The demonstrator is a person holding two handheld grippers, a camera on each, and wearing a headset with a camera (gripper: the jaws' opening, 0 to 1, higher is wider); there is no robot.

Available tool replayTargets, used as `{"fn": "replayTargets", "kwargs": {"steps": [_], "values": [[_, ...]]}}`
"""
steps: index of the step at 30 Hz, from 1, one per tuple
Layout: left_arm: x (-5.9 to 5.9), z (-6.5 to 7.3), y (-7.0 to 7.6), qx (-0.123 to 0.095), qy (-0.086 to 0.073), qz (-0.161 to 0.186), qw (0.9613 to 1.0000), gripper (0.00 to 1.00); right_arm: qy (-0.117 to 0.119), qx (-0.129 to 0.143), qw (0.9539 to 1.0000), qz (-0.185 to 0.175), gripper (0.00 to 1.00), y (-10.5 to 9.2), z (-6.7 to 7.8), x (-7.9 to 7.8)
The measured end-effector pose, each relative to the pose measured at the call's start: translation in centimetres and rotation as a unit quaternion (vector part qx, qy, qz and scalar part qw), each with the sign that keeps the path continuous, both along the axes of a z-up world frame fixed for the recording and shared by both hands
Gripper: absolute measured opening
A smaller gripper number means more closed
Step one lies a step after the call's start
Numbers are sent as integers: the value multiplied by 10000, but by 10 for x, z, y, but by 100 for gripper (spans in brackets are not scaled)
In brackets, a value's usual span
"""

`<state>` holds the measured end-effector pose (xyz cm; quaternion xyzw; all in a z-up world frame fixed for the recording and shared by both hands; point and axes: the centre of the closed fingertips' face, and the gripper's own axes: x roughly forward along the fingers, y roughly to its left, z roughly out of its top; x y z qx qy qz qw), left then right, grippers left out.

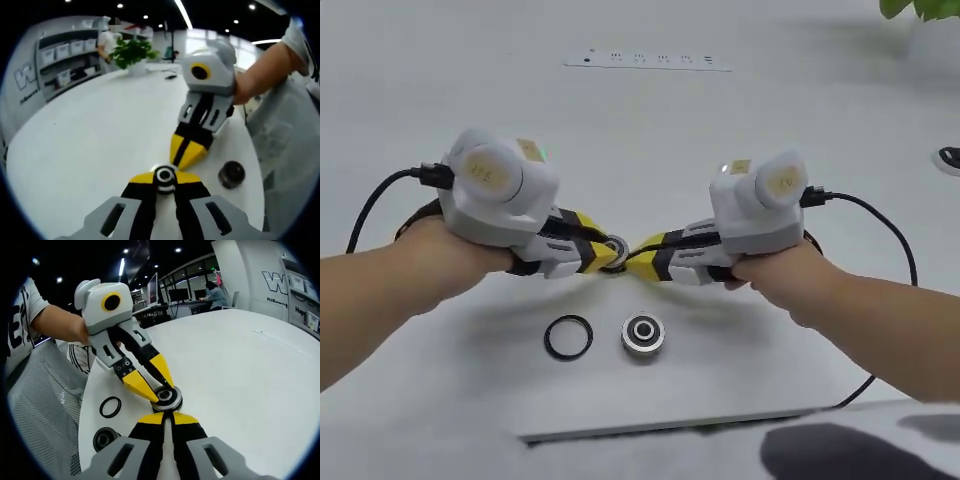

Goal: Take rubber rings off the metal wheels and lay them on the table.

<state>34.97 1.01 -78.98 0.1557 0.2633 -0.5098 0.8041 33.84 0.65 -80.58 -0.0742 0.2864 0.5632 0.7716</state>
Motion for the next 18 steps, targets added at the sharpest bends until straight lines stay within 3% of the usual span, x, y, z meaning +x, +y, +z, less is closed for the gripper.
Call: {"fn": "replayTargets", "kwargs": {"steps": [8, 18], "values": [[-1, 0, 0, 112, -121, -51, 9999, 13, 254, 128, 9993, -250, 0, -4, 1, 4], [-1, 0, -1, 182, -190, -65, 9996, 13, 700, 437, 9949, -576, 0, -7, 4, 7]]}}
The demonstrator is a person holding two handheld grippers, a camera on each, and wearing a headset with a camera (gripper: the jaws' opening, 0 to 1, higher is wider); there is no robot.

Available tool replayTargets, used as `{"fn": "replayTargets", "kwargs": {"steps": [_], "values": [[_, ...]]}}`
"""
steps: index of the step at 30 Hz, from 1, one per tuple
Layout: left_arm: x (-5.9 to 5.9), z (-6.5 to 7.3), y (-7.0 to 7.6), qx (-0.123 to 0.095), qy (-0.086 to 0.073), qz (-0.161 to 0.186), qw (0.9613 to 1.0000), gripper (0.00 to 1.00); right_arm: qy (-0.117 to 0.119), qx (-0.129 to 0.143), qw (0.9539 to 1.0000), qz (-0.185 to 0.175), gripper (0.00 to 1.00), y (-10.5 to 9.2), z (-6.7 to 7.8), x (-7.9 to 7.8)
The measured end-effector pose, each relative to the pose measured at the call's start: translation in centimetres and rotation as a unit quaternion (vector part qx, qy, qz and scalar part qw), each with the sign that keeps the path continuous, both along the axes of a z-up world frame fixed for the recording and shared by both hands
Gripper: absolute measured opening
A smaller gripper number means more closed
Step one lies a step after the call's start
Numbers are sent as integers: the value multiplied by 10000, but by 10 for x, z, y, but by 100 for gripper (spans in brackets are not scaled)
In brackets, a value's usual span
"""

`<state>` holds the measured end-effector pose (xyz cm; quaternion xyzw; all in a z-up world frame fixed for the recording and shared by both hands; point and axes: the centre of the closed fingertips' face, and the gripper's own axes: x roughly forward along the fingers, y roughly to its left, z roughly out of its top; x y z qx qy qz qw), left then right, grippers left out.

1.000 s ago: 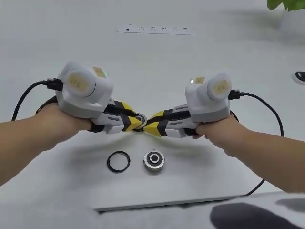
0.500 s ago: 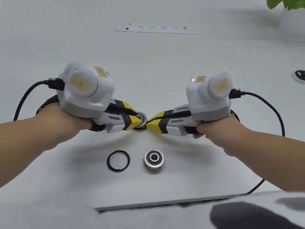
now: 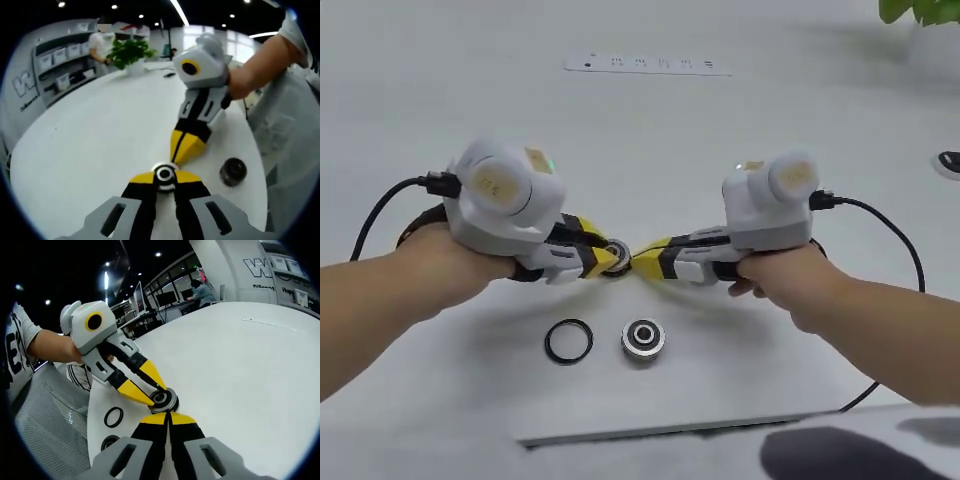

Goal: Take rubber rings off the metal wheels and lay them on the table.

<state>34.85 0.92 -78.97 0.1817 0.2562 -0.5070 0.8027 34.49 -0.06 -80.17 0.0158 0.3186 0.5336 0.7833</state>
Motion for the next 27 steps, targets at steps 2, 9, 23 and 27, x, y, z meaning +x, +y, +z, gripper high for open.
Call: {"fn": "replayTargets", "kwargs": {"steps": [2, 9, 23, 27], "values": [[0, 0, 0, 6, -1, 4, 10000, 13, 97, 64, 9999, -79, 0, -1, 0, 0], [-3, -1, -2, 40, -12, -16, 10000, 13, 318, 392, 9980, -374, 0, -4, 8, 6], [-2, -2, -3, 104, -53, 105, 9999, 12, 367, 409, 9976, -412, 0, -1, 11, 3], [-1, -2, -3, 109, -48, 122, 9999, 12, 372, 432, 9976, -380, 0, 1, 13, 2]]}}
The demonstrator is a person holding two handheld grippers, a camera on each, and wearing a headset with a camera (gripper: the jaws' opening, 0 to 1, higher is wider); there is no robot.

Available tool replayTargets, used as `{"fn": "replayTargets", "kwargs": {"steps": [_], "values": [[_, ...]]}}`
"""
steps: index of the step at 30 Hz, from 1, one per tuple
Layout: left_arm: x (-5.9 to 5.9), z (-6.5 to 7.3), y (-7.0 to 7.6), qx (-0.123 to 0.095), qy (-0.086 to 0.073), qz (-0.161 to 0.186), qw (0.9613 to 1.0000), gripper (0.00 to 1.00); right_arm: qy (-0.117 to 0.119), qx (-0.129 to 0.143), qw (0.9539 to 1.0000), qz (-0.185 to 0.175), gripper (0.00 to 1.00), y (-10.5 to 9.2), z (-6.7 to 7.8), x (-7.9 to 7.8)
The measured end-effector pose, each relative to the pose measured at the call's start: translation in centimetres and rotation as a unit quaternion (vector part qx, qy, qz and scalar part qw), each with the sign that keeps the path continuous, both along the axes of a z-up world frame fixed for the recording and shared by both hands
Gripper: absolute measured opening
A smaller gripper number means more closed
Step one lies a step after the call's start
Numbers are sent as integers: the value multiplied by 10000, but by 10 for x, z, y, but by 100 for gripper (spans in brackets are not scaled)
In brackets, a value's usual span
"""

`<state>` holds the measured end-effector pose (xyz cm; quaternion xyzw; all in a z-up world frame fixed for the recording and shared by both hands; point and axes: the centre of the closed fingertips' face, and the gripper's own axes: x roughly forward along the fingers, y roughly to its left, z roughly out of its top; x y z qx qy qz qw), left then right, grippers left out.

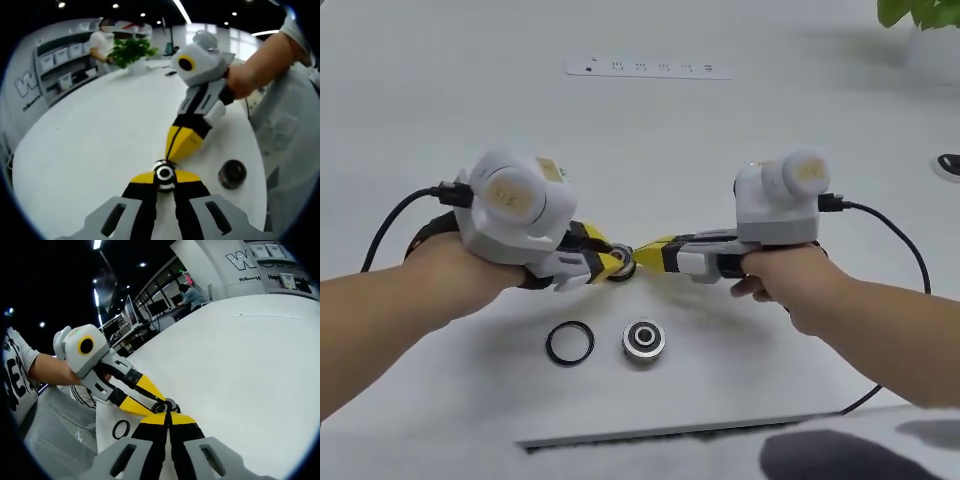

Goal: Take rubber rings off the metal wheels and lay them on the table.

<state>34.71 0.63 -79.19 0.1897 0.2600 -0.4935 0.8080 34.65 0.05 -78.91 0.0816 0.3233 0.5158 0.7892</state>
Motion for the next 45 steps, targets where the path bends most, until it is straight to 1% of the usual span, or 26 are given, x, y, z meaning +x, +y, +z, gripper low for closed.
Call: {"fn": "replayTargets", "kwargs": {"steps": [8, 13, 16, 17, 18, 20, 23, 27, 30, 36, 38, 42, 45], "values": [[0, 0, -1, 4, -14, -8, 10000, 12, -32, 21, 10000, 87, 0, 3, 1, -2], [-1, 1, -2, -4, -19, -17, 10000, 12, -92, 2, 9997, 214, 0, 9, 3, -5], [-1, 1, -2, -12, -20, -12, 10000, 12, -77, 58, 9997, 236, 0, 11, 4, -6], [-1, 1, -2, -14, -21, -9, 10000, 12, -86, 149, 9993, 341, 0, 14, 6, -8], [-1, 1, -2, -10, -28, -10, 10000, 12, -81, 324, 9989, 328, 0, 18, 14, -9], [-1, 1, -2, -19, -31, -3, 10000, 12, -240, 162, 9988, 402, 0, 19, 14, -8], [-1, 1, -3, -31, -20, 7, 10000, 12, -179, 191, 9990, 350, 0, 17, 12, -7], [-2, 2, -3, -42, -44, -5, 10000, 13, -180, 123, 9994, 277, 0, 11, 8, -5], [-1, 2, -3, -102, 4, 17, 9999, 13, -137, 128, 9996, 203, 0, 7, 7, -3], [-2, 3, -3, -108, 7, -53, 9999, 14, -68, 228, 9996, 138, 0, 7, 10, -2], [-3, 5, -3, -108, -20, -100, 9999, 14, -56, 249, 9996, 128, 0, 7, 11, -3], [-4, 13, -2, -245, 17, -123, 9996, 14, -45, 274, 9995, 118, 0, 7, 12, -3], [-6, 16, -1, -320, 51, -122, 9994, 17, -28, 316, 9995, 70, 0, 6, 14, -2]]}}
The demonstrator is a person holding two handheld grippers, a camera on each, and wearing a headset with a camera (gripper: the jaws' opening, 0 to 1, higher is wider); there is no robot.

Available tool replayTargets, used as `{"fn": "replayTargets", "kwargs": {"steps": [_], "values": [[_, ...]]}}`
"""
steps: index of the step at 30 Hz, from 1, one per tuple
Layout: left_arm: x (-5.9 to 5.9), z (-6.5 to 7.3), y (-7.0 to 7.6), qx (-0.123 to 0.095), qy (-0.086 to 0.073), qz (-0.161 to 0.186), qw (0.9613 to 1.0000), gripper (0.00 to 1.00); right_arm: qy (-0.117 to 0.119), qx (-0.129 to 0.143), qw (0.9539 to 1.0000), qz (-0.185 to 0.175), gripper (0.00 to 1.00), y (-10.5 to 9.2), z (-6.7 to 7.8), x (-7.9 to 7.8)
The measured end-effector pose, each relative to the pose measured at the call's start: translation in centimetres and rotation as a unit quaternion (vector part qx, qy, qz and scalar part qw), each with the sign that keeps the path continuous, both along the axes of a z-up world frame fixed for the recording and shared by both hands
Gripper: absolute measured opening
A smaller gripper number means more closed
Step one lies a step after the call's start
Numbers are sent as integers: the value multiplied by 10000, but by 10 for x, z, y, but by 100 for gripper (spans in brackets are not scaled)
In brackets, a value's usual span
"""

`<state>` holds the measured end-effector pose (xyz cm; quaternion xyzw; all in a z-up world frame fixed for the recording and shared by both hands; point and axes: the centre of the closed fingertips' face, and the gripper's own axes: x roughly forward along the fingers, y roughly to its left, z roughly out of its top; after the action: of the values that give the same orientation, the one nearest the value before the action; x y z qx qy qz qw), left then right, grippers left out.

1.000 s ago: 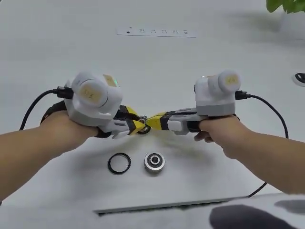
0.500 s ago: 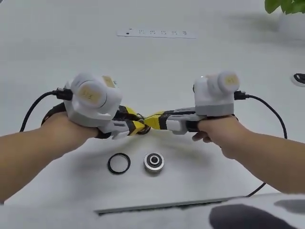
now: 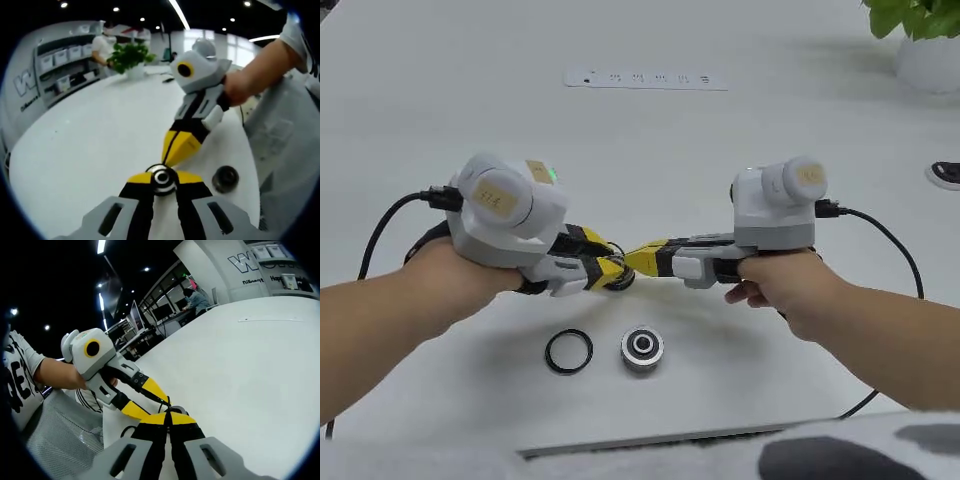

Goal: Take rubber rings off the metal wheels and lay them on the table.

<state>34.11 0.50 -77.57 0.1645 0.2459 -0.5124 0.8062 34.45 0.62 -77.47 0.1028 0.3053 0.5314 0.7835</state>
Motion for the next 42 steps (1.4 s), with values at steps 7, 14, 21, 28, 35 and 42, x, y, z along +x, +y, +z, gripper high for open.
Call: {"fn": "replayTargets", "kwargs": {"steps": [7, 14, 21, 28, 35, 42], "values": [[-7, 7, 8, -69, 3, -21, 10000, 22, 35, 56, 10000, -34, 0, -1, 4, -2], [-13, 21, 13, -243, -40, -6, 9997, 25, 45, 106, 9999, 21, 0, 3, 10, -5], [-20, 31, 19, -361, -84, -27, 9993, 30, 89, 173, 9998, 77, 0, 6, 16, -10], [-27, 39, 31, -419, -117, 9, 9991, 34, 147, 302, 9993, 142, 0, 11, 23, -15], [-36, 44, 38, -463, -153, -1, 9988, 37, 261, 372, 9985, 289, 0, 18, 27, -24], [-47, 45, 45, -454, -167, -30, 9988, 41, 351, 373, 9974, 511, 0, 26, 28, -37]]}}
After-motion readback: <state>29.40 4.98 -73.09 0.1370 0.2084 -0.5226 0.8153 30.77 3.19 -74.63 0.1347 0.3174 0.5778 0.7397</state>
